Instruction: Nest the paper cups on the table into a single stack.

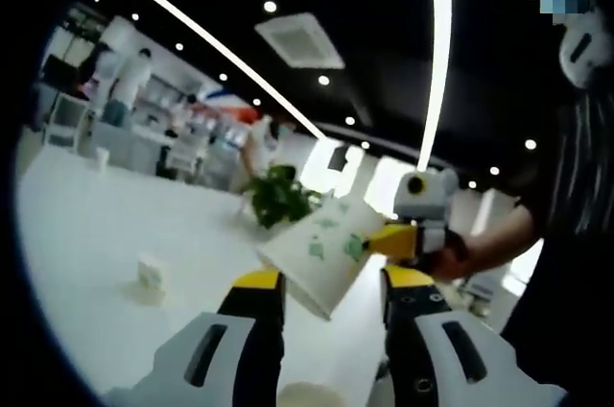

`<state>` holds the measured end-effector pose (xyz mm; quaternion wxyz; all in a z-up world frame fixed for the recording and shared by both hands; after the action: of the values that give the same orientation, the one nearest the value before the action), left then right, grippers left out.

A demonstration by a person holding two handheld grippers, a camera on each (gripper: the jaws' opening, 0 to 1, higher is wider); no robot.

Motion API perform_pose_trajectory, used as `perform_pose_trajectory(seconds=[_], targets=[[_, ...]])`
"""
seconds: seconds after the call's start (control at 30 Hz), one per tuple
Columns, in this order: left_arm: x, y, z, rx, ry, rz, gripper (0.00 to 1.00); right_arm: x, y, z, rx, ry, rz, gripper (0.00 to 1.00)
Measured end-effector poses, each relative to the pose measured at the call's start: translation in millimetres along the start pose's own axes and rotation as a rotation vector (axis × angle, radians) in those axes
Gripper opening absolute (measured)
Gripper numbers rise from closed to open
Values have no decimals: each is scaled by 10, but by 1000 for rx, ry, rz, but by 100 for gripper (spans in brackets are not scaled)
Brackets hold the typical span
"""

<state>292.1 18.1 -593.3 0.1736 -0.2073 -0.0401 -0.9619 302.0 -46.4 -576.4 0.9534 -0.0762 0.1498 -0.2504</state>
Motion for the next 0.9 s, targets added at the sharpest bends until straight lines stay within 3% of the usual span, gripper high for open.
perform_pose_trajectory(seconds=[0.6, 0.9], targets=[[16, -84, 104, 11, 25, -17, 25, -66, 0, -162, -42, -12, 68, 35], [4, -113, 100, -40, 26, -21, 18, -96, 22, -223, -61, -28, 85, 35]])
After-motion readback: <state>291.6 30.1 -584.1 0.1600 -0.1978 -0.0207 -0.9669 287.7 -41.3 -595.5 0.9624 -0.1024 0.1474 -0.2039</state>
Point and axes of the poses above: the point that each gripper's makers call its tool centre point, and the gripper's own axes: y roughly forward along the fingers, x roughly to its right, z roughly out of its top, the point moved 2 cm from there along -y, roughly backward along the fingers, and after that the axes turned 4 degrees about -x, right-handed, at the moved point
